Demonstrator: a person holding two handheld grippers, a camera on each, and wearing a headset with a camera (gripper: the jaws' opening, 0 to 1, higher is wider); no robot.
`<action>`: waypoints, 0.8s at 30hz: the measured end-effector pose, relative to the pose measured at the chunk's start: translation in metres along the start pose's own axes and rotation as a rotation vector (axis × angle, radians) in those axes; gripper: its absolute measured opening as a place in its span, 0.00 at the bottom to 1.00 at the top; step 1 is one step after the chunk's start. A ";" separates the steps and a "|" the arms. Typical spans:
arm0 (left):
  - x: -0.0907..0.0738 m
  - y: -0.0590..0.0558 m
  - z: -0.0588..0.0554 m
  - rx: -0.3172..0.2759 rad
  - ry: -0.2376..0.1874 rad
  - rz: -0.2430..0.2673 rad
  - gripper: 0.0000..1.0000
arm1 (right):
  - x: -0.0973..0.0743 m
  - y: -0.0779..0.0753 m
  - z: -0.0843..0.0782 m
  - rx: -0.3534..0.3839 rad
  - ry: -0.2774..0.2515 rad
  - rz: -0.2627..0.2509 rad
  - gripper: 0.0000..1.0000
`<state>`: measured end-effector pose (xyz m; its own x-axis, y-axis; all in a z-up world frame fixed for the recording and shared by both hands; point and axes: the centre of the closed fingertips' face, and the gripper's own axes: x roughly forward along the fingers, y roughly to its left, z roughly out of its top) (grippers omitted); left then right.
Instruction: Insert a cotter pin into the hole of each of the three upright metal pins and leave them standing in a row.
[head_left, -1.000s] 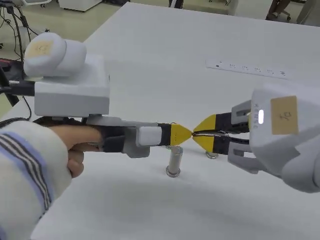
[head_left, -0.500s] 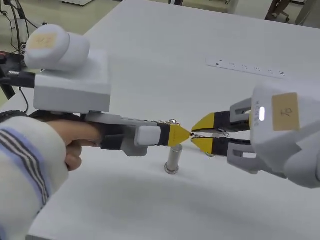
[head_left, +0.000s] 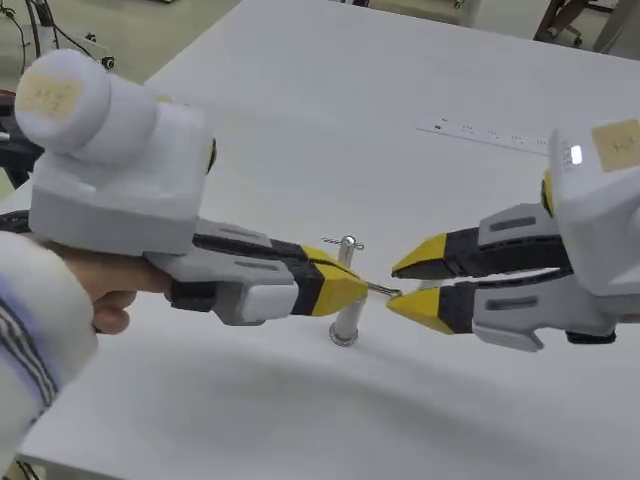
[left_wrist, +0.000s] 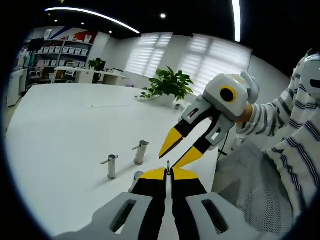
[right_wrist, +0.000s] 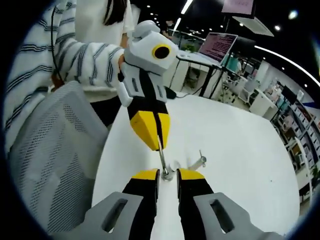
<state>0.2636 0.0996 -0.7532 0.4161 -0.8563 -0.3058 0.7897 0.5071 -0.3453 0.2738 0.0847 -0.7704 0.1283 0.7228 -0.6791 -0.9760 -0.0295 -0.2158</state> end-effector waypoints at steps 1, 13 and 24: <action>-0.001 -0.003 0.000 0.012 0.000 -0.009 0.00 | 0.000 0.001 -0.001 0.001 0.005 0.004 0.15; -0.002 -0.017 -0.002 0.155 0.014 -0.081 0.00 | 0.006 0.017 -0.006 -0.006 0.011 0.096 0.06; 0.005 -0.021 -0.009 0.282 0.050 -0.104 0.01 | 0.000 0.025 -0.008 0.037 0.010 0.147 0.04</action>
<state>0.2448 0.0855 -0.7551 0.3094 -0.8929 -0.3270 0.9238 0.3639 -0.1195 0.2505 0.0785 -0.7818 -0.0152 0.7054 -0.7087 -0.9902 -0.1092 -0.0875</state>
